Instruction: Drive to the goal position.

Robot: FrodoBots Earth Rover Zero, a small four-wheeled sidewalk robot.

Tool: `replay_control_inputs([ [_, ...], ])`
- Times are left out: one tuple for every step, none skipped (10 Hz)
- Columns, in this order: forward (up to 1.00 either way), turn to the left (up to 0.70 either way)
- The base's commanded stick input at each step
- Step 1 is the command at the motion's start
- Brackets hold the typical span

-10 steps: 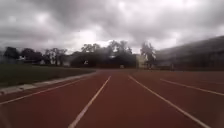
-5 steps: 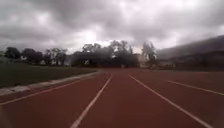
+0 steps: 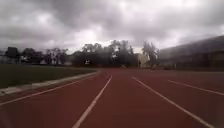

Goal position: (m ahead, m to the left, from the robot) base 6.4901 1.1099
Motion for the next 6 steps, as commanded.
replay_control_inputs([
  [0.7, 0.0],
  [0.7, 0.0],
  [0.7, 0.0],
  [0.7, 0.0],
  [0.7, 0.0],
  [0.7, 0.0],
])
